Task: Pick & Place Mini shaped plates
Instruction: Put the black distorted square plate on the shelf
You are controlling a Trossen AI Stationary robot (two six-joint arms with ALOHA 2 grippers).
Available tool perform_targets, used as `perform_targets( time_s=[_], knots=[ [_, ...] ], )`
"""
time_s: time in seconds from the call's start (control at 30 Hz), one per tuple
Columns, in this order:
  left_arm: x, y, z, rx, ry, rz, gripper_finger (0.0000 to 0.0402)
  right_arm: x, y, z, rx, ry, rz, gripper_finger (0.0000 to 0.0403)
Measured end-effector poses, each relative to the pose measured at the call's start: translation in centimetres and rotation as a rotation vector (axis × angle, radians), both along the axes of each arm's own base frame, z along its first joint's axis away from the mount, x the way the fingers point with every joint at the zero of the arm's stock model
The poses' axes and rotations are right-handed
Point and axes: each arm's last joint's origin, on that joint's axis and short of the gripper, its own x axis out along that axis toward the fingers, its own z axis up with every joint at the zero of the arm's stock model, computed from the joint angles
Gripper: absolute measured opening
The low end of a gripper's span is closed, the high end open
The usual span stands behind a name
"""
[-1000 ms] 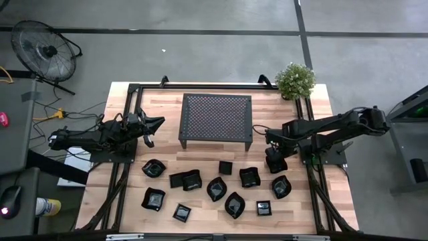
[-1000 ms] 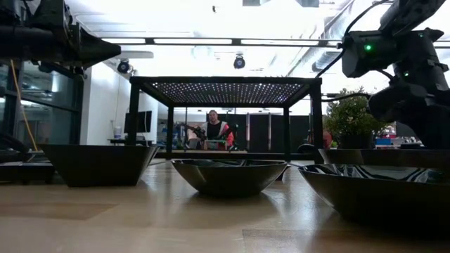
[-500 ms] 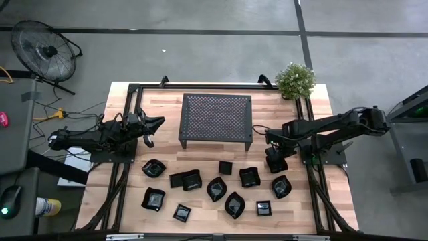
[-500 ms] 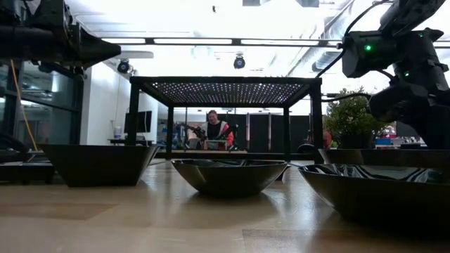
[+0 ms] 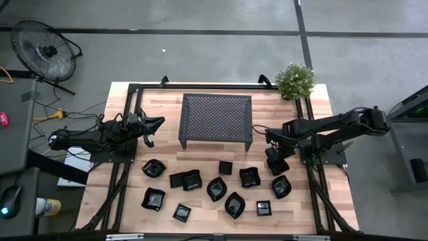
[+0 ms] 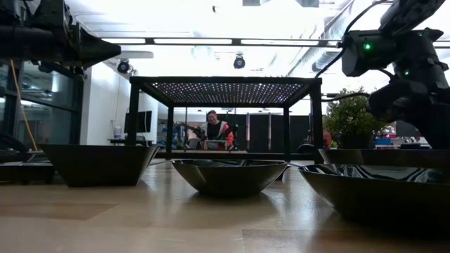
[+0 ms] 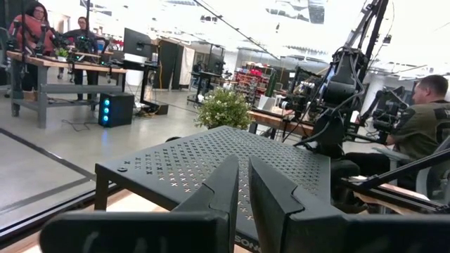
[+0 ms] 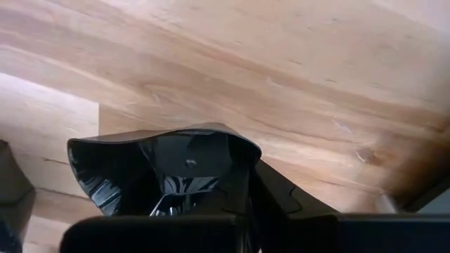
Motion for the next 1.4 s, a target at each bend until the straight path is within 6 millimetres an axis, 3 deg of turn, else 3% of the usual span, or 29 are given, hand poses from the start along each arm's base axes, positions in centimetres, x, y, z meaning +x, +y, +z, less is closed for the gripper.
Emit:
perform_targets(
  time_s=[0.57, 0.77, 1.13, 1.4],
  knots=[
    [0.0, 0.0, 0.0, 0.000, 0.000, 0.000, 0.0033, -1.6, 0.2, 3.2, 0.029, -0.212, -0.074, 0.0001],
    [0.0, 0.0, 0.0, 0.000, 0.000, 0.000, 0.0033, -2.1, 0.2, 5.5, 0.000, -0.279, -0.077, 0.0001],
    [0.0, 0.0, 0.0, 0.000, 0.001, 0.000, 0.0033, -1.1, -0.7, 11.9, -0.120, -0.471, -0.087, 0.0000],
    [0.0, 0.0, 0.0, 0.000, 0.000, 0.000, 0.0033, 0.8, -2.9, 17.8, -0.256, -0.481, -0.060, 0.0000]
  ],
)
